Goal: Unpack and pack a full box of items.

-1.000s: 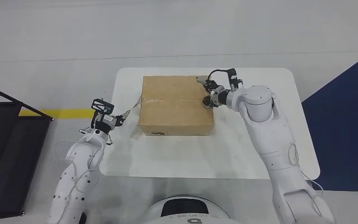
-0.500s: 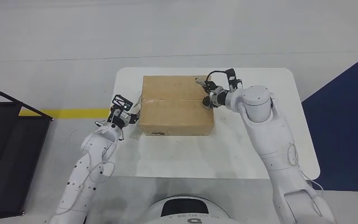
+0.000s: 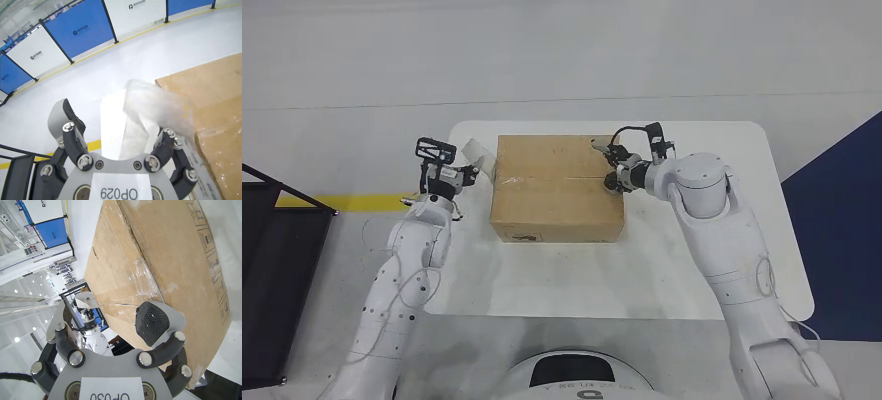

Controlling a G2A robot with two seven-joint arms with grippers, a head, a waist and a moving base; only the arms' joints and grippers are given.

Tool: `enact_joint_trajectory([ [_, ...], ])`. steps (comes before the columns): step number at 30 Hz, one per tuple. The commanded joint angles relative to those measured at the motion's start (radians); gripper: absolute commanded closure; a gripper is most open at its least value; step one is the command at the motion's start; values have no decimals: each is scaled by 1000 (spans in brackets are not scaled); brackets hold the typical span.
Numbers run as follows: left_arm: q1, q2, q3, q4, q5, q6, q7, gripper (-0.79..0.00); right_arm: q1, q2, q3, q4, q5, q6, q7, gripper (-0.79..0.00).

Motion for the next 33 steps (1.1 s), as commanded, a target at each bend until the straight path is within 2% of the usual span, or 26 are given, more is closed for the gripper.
enact_joint_trajectory([
  [1,-2,-1,2,-12,1,7,6,-785,0,0,0,0,0,0,0,-785],
  [14,-23,-14,117,-105,148,5,-33,-785,0,0,0,0,0,0,0,-785],
  [17,-33,-20,148,-136,140,-3,-57,-785,0,0,0,0,0,0,0,-785],
  [19,-34,-26,161,-162,61,-27,-96,-785,0,0,0,0,0,0,0,-785],
  [21,-35,-32,165,-198,-88,-77,-164,-785,0,0,0,0,0,0,0,-785],
  [24,-40,-39,138,-268,-399,-149,-302,-785,0,0,0,0,0,0,0,-785],
  [28,-35,-38,120,-332,-523,-176,-370,-785,0,0,0,0,0,0,0,-785],
  [33,-27,-40,91,-373,-773,-178,-457,-785,0,0,0,0,0,0,0,-785],
])
